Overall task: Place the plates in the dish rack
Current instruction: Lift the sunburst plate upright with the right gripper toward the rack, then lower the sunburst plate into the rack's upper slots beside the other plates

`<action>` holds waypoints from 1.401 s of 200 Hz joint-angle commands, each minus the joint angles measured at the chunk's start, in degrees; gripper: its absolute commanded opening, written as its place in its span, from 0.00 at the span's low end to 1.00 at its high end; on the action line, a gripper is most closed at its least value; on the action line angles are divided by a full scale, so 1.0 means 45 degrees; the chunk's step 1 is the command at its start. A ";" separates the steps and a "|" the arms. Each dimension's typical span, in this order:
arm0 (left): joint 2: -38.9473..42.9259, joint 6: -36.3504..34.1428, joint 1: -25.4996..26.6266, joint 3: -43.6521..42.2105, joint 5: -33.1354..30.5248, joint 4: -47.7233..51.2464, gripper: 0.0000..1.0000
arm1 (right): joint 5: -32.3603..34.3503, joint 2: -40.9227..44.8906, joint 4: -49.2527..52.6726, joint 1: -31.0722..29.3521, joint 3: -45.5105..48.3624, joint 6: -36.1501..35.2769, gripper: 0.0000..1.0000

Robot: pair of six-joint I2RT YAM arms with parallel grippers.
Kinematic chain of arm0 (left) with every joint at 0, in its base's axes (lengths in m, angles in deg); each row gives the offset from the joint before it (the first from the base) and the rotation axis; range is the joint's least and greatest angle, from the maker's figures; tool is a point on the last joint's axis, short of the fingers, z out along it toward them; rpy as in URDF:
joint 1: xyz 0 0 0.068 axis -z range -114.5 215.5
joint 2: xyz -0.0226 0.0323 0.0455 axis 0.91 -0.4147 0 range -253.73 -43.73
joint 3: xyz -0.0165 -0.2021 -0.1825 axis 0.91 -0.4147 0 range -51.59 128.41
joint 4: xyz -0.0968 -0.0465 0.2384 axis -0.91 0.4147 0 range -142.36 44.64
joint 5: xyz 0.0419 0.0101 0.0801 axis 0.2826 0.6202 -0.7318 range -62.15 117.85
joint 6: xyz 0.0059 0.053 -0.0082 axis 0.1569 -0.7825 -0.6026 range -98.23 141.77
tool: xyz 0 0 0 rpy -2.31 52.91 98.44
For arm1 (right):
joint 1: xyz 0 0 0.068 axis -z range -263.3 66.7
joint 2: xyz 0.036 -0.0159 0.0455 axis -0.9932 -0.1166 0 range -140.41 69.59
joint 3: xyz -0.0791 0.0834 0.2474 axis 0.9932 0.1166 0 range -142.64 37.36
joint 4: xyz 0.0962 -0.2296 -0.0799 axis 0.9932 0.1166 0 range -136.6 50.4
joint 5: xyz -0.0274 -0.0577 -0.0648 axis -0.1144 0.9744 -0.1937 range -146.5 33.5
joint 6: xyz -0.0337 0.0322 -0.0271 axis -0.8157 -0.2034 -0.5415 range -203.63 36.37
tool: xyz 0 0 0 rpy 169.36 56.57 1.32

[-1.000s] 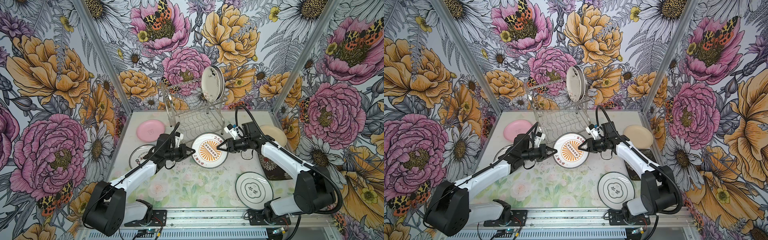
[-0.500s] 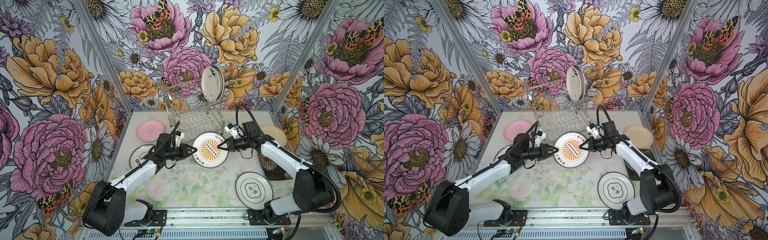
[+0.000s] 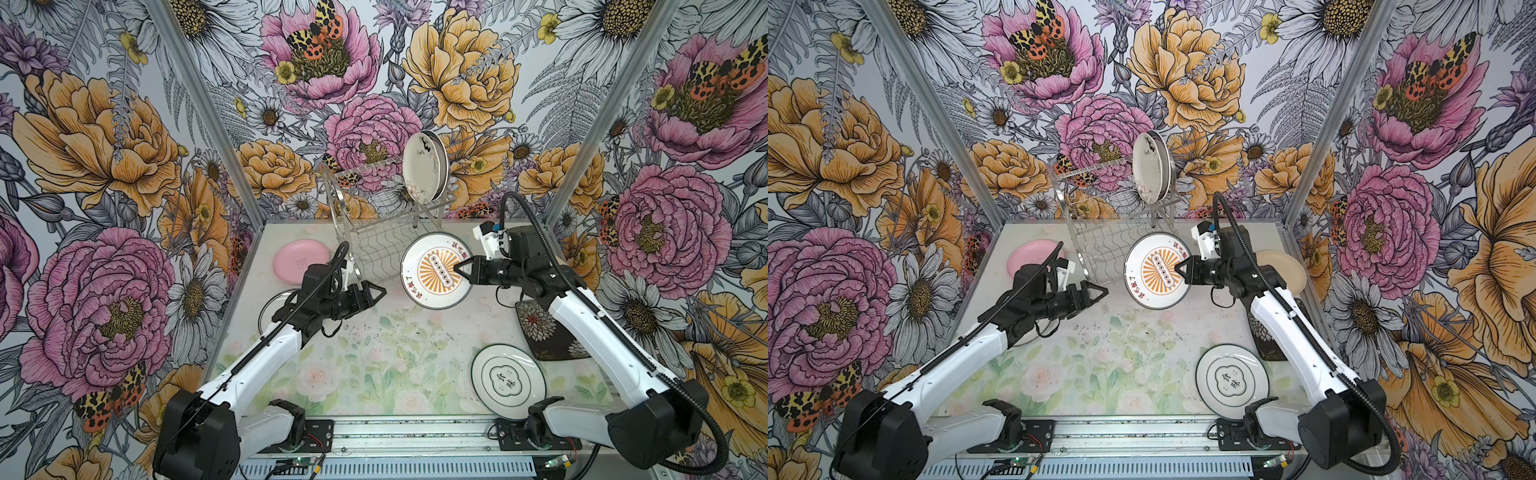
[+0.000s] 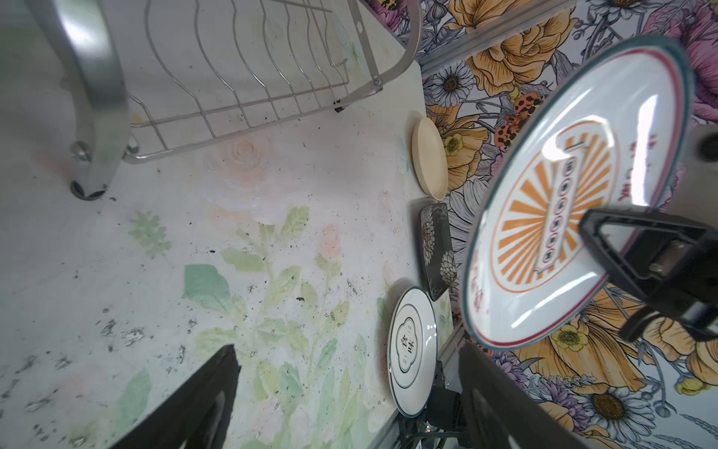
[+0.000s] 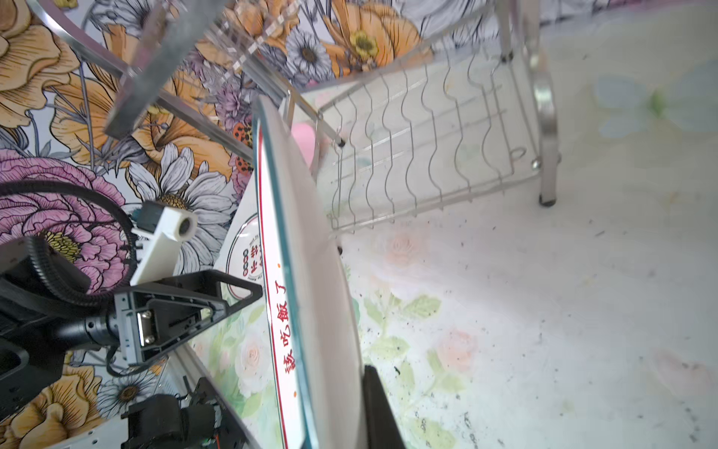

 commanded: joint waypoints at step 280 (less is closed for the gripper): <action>0.0827 -0.0229 -0.0456 -0.0831 -0.2826 0.1666 0.93 | 1.1652 -1.1454 -0.0939 -0.3359 -1.7992 -0.5457 0.00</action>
